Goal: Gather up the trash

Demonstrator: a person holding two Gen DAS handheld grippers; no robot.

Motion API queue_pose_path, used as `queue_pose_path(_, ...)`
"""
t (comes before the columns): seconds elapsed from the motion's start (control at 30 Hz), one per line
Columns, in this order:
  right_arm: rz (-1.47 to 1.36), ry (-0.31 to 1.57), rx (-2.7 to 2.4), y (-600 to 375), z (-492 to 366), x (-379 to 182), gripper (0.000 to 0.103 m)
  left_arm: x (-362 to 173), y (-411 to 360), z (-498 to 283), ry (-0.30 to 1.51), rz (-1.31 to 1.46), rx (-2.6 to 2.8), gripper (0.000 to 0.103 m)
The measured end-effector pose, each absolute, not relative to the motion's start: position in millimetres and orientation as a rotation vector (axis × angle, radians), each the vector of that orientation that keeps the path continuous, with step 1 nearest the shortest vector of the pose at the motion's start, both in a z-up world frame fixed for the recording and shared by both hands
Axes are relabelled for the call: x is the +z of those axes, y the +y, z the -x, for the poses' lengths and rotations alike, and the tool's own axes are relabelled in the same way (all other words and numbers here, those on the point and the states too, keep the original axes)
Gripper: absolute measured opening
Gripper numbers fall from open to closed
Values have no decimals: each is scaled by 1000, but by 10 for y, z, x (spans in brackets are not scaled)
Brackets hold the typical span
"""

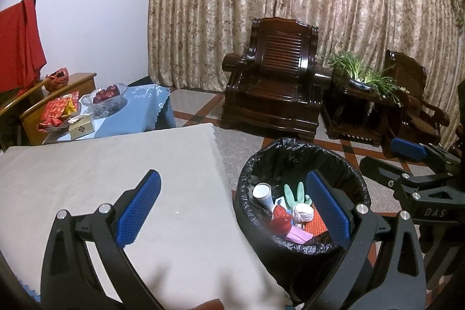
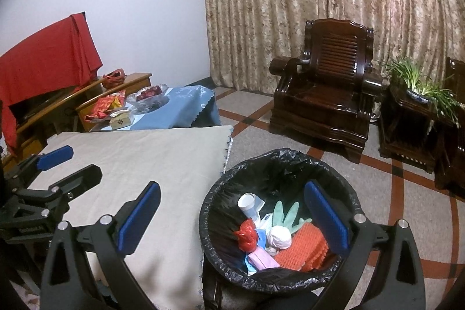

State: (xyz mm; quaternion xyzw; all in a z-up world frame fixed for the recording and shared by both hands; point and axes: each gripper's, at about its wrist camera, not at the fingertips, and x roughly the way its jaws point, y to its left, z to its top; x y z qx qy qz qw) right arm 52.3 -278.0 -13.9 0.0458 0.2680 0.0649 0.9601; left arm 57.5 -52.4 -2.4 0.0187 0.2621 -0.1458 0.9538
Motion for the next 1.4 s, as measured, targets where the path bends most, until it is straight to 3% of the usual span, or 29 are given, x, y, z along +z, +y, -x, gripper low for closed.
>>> queue_pose_path(1.4,-90,544,132,-2757,-534,-136,97,-30,-519,-544,530,-41,-295,97)
